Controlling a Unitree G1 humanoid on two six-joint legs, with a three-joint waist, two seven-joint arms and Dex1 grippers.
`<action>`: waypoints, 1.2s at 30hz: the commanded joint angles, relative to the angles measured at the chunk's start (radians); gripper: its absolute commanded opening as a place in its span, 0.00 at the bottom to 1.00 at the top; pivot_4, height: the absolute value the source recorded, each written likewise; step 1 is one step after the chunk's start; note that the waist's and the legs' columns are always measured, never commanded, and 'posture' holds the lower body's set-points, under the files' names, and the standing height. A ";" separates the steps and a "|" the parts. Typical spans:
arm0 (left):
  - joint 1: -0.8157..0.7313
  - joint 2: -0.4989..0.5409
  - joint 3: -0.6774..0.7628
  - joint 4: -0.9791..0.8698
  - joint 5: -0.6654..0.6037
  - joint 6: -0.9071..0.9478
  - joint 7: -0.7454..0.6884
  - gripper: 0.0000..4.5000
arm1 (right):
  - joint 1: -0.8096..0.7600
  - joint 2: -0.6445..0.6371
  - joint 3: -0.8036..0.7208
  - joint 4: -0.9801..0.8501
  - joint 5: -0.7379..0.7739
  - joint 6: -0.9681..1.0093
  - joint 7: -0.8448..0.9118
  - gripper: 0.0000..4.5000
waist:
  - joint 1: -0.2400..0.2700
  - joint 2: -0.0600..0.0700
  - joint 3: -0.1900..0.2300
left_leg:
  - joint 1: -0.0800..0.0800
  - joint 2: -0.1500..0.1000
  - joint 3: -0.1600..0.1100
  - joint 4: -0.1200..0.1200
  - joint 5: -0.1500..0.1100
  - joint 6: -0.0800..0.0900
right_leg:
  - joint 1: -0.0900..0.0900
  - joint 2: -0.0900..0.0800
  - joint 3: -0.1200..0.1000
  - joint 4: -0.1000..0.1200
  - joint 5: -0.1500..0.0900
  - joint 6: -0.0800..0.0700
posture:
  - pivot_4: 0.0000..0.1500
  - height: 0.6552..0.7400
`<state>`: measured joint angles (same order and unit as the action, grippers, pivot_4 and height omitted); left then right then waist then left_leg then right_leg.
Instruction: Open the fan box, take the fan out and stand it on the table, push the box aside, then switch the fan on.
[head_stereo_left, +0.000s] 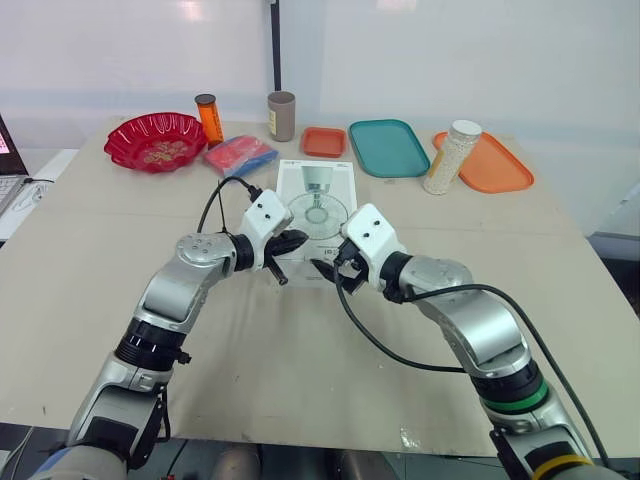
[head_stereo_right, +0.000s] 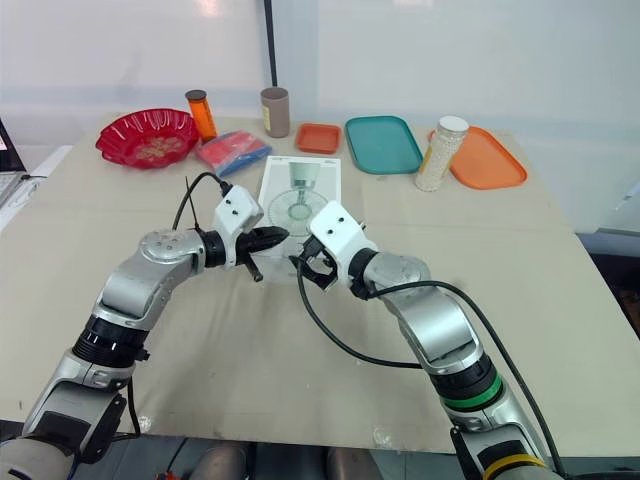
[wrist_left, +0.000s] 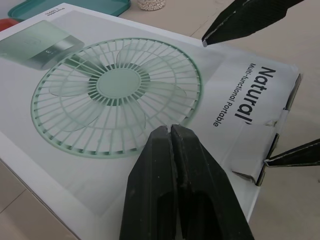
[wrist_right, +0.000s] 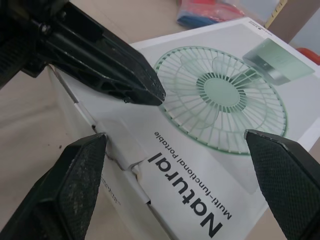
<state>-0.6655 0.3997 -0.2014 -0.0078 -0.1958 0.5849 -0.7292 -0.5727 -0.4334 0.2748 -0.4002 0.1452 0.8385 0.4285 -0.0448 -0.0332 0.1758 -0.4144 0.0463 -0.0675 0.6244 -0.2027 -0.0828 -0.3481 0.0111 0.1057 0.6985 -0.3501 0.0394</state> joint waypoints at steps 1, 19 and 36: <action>0.026 -0.008 -0.033 0.020 0.012 0.006 -0.014 0.04 | -0.027 0.004 -0.032 0.006 -0.019 -0.028 -0.009 1.00 | 0.000 0.000 0.000 | 0.000 0.000 0.000 0.000 0.000 0.000 | 0.000 0.000 0.000 0.000 0.000 0.000 | 1.00 1.00; 0.029 -0.010 -0.030 0.032 0.014 0.001 -0.011 0.04 | 0.031 -0.002 -0.035 -0.103 0.034 0.038 0.040 1.00 | 0.000 0.000 0.000 | -0.001 0.000 -0.001 0.000 0.000 0.000 | 0.000 0.000 -0.002 0.000 0.000 0.000 | 1.00 1.00; 0.034 -0.009 -0.029 0.017 0.012 0.005 -0.012 0.04 | 0.001 0.016 -0.026 0.019 -0.037 -0.041 0.014 1.00 | -0.001 0.000 0.000 | 0.000 0.000 -0.002 0.000 0.001 0.000 | 0.000 0.000 -0.002 0.000 0.000 0.000 | 1.00 1.00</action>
<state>-0.6574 0.3933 -0.1998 -0.0001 -0.1951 0.5679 -0.7297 -0.5444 -0.4183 0.2658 -0.3784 0.1323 0.8167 0.4568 -0.0455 -0.0329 0.1760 -0.4148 0.0462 -0.0691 0.6242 -0.2021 -0.0833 -0.3481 0.0111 0.1039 0.6984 -0.3499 0.0390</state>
